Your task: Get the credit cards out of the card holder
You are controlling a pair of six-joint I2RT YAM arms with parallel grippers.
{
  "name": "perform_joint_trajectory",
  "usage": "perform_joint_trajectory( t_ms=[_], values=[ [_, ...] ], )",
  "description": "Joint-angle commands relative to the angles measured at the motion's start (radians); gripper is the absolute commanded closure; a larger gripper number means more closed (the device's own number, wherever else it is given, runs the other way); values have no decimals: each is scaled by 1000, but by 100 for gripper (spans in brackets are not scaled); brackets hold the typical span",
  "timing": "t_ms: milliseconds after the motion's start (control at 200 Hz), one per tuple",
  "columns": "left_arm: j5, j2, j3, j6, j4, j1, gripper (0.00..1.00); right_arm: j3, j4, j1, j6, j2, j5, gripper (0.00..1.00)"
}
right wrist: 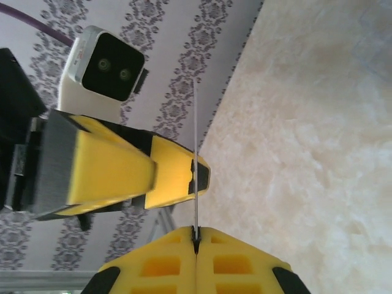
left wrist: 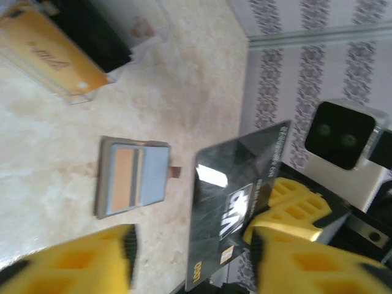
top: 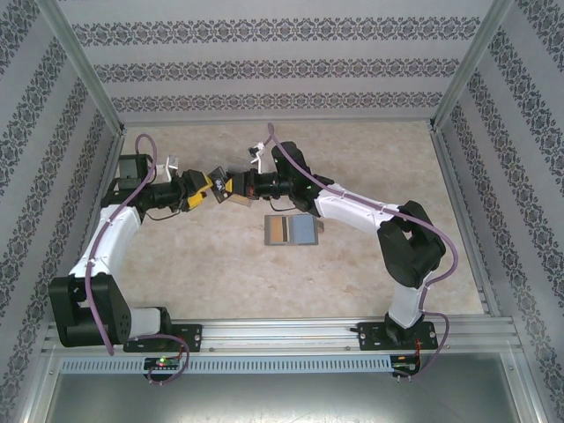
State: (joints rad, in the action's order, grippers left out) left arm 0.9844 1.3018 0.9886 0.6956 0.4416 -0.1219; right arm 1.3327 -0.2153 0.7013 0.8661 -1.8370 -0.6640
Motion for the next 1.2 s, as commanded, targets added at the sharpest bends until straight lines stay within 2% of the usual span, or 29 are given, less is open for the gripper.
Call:
perform_joint_trajectory(
  t_ms=[0, 110, 210, 290, 405, 555, 784, 1199],
  values=[
    [-200, -35, 50, -127, 217, -22, 27, 21, 119, 0, -217, 39, 94, 100],
    [-345, -50, 52, -183, 300, -30, 13, 70, 313, 8, -495, 49, 289, 100],
    [-392, -65, 51, -212, 327, -30, 5, 123, 410, 8, -682, 28, 412, 100],
    [-438, -78, 50, -232, 344, -30, 0, 190, 478, 8, -812, -8, 454, 100],
    [-492, -98, 37, -252, 345, -30, 0, 301, 551, 8, -968, -77, 494, 100],
    [-508, -109, 30, -264, 353, -32, 1, 475, 663, 8, -1163, -179, 462, 100],
    [-495, -104, 15, -252, 350, -32, 0, 673, 767, 21, -1323, -320, 493, 100],
    [-489, -104, 9, -254, 346, -32, 0, 749, 786, 12, -1381, -444, 526, 100]
  ],
)
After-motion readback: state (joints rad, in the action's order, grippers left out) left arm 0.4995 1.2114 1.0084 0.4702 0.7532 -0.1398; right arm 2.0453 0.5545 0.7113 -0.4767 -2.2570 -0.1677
